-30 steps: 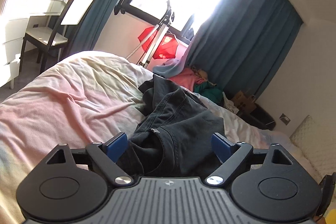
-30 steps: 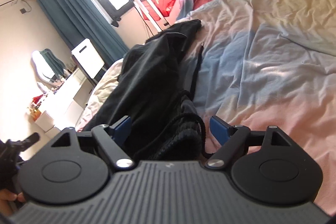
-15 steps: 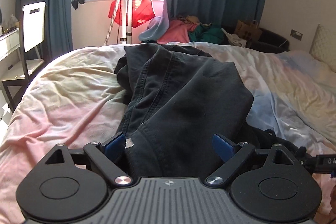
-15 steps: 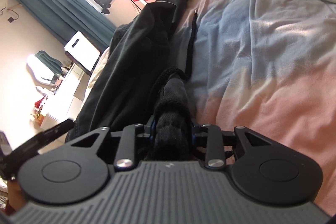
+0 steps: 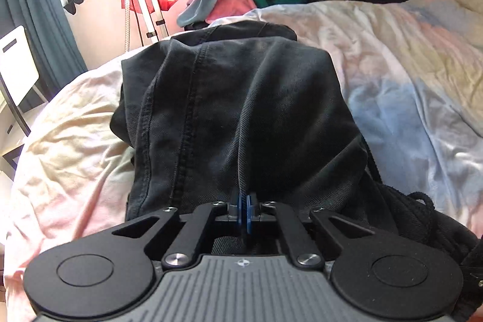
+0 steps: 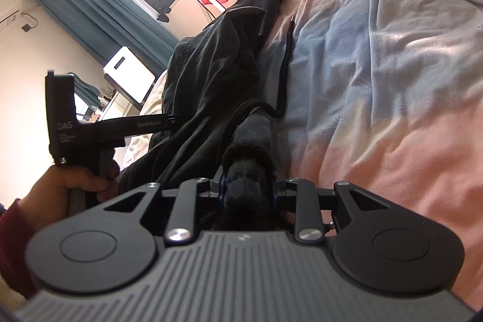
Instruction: Fold clothes
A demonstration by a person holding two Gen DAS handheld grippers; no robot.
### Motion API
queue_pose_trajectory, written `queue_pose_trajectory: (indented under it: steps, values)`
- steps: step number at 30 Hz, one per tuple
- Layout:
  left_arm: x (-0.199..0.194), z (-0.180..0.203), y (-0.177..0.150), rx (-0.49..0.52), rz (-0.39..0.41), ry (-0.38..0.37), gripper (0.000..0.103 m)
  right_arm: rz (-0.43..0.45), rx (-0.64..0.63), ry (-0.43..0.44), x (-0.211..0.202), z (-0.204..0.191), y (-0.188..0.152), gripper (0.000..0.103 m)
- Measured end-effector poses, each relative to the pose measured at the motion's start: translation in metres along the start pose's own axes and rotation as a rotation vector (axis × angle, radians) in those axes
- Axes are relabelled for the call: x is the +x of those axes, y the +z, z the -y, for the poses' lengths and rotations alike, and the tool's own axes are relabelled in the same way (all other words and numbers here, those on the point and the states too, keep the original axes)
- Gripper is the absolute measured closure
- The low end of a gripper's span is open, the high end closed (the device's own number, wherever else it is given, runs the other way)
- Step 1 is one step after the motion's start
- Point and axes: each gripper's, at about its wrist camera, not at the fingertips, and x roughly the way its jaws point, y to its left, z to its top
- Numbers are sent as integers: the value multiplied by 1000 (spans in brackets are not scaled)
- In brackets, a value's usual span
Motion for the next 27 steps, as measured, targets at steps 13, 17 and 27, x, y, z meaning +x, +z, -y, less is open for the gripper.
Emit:
queue_pose_trajectory:
  steps: [13,17,27]
  values:
    - [-53,-131,-62,-382,54,252,95,5,-26,-10,-5,-7,-4,73]
    - [-68,-141,-100,-421,78,212,67,-5,-33,-15,-6,-8,-6,73]
    - [-132,-146,-183,-788,36,-77,15,1,8,15,-16,-9,-3,73]
